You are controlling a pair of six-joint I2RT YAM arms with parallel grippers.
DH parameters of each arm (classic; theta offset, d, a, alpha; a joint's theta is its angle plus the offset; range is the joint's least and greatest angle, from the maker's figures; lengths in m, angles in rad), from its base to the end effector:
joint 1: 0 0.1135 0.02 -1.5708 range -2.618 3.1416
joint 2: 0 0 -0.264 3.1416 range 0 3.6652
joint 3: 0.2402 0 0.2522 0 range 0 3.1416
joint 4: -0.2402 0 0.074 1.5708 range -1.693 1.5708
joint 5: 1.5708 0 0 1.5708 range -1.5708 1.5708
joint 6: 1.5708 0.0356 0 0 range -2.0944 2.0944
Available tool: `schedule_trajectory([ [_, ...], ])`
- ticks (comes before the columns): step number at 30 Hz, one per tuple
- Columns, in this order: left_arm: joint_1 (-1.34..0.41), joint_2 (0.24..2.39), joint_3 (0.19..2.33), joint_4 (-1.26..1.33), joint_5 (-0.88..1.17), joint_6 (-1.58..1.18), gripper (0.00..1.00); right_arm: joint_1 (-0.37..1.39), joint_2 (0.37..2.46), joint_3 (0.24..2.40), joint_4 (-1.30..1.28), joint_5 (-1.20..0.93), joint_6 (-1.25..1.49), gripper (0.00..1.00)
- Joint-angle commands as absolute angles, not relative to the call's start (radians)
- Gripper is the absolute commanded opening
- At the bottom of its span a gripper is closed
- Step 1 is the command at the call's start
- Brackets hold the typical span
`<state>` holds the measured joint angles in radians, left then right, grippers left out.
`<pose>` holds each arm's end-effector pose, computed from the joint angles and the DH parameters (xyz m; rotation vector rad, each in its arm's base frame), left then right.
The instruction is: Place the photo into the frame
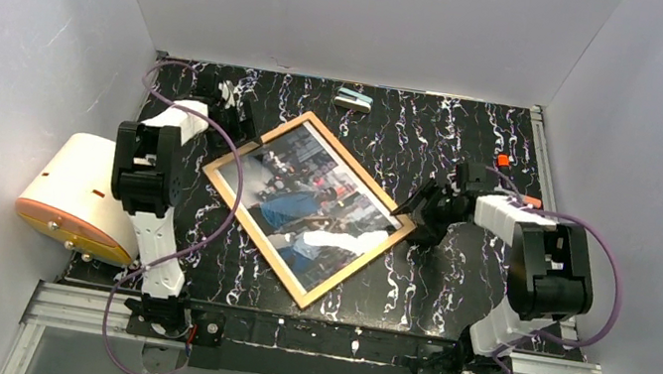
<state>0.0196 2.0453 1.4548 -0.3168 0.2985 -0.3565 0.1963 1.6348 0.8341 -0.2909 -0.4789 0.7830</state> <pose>0.4442 -0.0018 0.1767 -0.3387 2.4696 -0.5128 0.2902 0.0744 0.1492 0.6493 2.7264 0.9242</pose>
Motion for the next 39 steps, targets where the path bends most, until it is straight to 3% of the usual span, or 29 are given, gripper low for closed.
schedule_trajectory([
  [1,-0.002,1.949,1.345,-0.479,0.316,-0.407,0.87,0.127,1.706,0.941,-0.199,-0.422,0.772,0.80],
  [9,-0.002,1.805,1.171,-0.504,0.424,-0.448,0.86,0.065,1.841,1.104,-0.165,-0.562,0.669,0.79],
  [24,-0.002,1.559,0.878,-0.498,0.526,-0.485,0.85,0.025,1.989,1.268,-0.039,-0.622,0.734,0.78],
  [32,-0.002,1.525,0.882,-0.507,0.544,-0.465,0.85,0.025,2.018,1.341,-0.041,-0.628,0.698,0.77],
  [39,-0.002,1.500,1.022,-0.648,0.316,-0.398,0.93,0.014,1.979,1.446,-0.251,-0.399,0.623,0.78],
])
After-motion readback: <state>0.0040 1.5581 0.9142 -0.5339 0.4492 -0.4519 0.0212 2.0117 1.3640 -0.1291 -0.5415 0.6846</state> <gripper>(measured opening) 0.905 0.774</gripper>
